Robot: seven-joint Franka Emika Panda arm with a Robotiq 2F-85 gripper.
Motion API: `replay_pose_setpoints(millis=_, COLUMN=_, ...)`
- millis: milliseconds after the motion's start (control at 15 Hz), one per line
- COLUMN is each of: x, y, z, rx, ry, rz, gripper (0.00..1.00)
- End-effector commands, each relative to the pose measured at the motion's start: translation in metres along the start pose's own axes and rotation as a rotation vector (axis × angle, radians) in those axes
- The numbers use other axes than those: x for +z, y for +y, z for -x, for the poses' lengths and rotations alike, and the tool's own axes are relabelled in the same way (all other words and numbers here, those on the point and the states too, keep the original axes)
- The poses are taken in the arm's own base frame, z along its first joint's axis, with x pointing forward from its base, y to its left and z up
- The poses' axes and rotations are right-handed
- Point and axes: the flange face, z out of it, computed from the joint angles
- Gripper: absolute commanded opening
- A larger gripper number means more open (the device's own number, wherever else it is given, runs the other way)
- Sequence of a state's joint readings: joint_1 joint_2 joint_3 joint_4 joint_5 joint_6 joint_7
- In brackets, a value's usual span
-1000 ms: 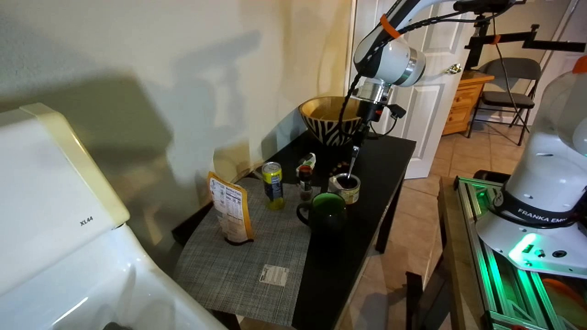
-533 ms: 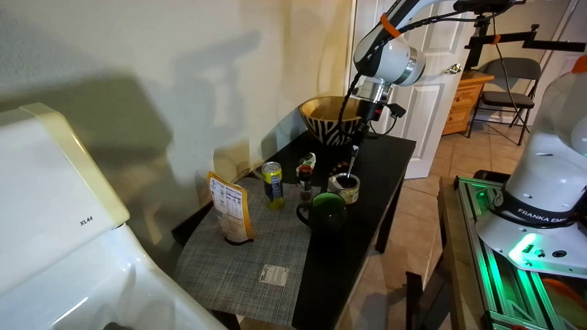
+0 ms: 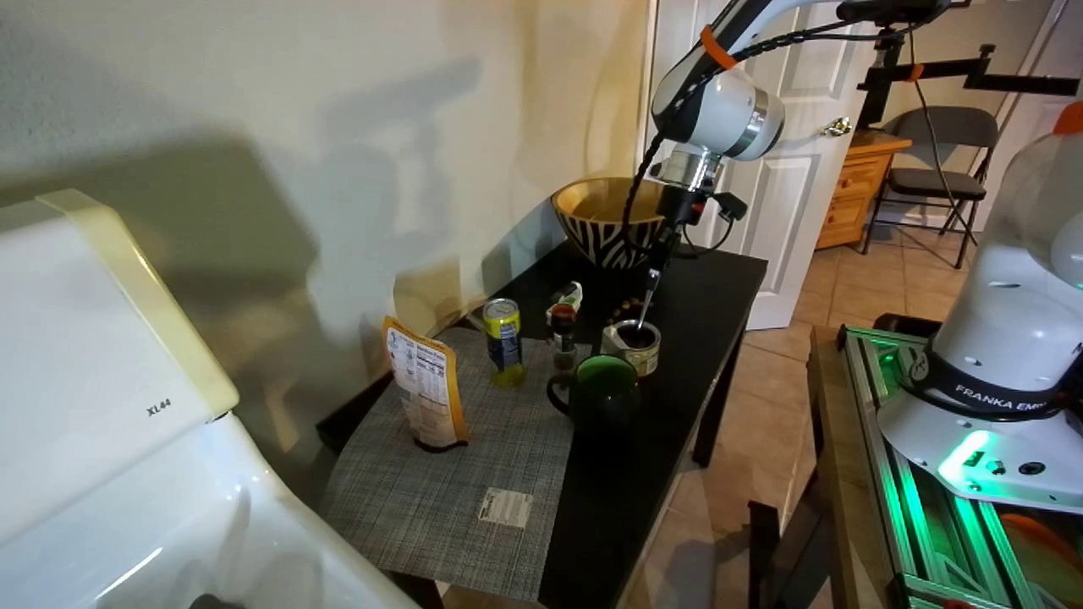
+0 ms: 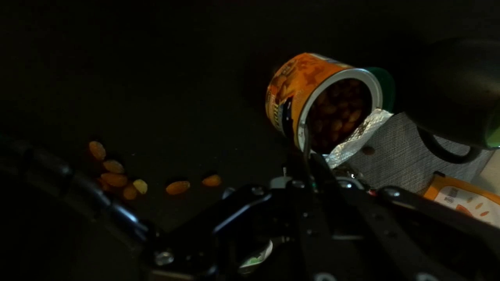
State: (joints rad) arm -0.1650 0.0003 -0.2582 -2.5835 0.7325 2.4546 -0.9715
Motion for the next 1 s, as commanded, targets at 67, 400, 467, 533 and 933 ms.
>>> replay_pose_setpoints(millis=67, x=0.012, y=0.006, z=-0.002, rx=0.028, ry=0.017, rz=-0.03, gripper=0.02)
replay_pose_setpoints(millis=400, x=0.022, y=0.01, z=-0.003, rx=0.039, ry=0.016, rz=-0.079, gripper=0.02)
replay_pose_setpoints(millis=467, x=0.024, y=0.011, z=-0.003, rx=0.039, ry=0.012, rz=-0.089, gripper=0.02)
replay_pose_setpoints(millis=533, x=0.025, y=0.012, z=-0.003, rx=0.043, ry=0.01, rz=-0.097, gripper=0.02)
replay_pose_setpoints(millis=933, x=0.027, y=0.02, z=-0.006, rx=0.031, ry=-0.014, rz=-0.134, gripper=0.02)
